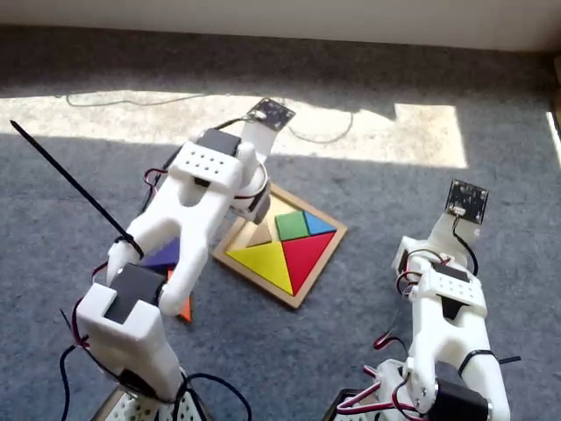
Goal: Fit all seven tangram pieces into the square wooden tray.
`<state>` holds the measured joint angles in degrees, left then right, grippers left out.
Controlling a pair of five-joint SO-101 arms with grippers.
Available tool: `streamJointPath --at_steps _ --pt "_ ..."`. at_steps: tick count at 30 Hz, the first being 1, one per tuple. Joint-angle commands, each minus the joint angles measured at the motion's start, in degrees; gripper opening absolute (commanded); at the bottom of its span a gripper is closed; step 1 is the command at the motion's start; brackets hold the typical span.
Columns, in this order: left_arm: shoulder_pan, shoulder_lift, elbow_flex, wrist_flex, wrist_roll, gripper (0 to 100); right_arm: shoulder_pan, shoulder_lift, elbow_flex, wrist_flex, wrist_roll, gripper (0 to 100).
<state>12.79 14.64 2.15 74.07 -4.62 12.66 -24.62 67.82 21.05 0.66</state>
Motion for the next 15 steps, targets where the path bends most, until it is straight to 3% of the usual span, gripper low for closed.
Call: streamJointPath --at_steps 1,10,15 --pt "-0.7 0.3 -1.2 0.3 -0.7 18 -0.7 0.0 -3.4 -1.6 -0.5 0.7" --pt "2.2 9.3 -0.6 -3.0 -0.4 18 -0.7 0.0 -3.4 -1.6 -0.5 0.7" --pt "6.5 6.7 0.0 -3.0 -0.3 18 -0.7 0.0 -3.4 -1.6 -0.5 0.7"
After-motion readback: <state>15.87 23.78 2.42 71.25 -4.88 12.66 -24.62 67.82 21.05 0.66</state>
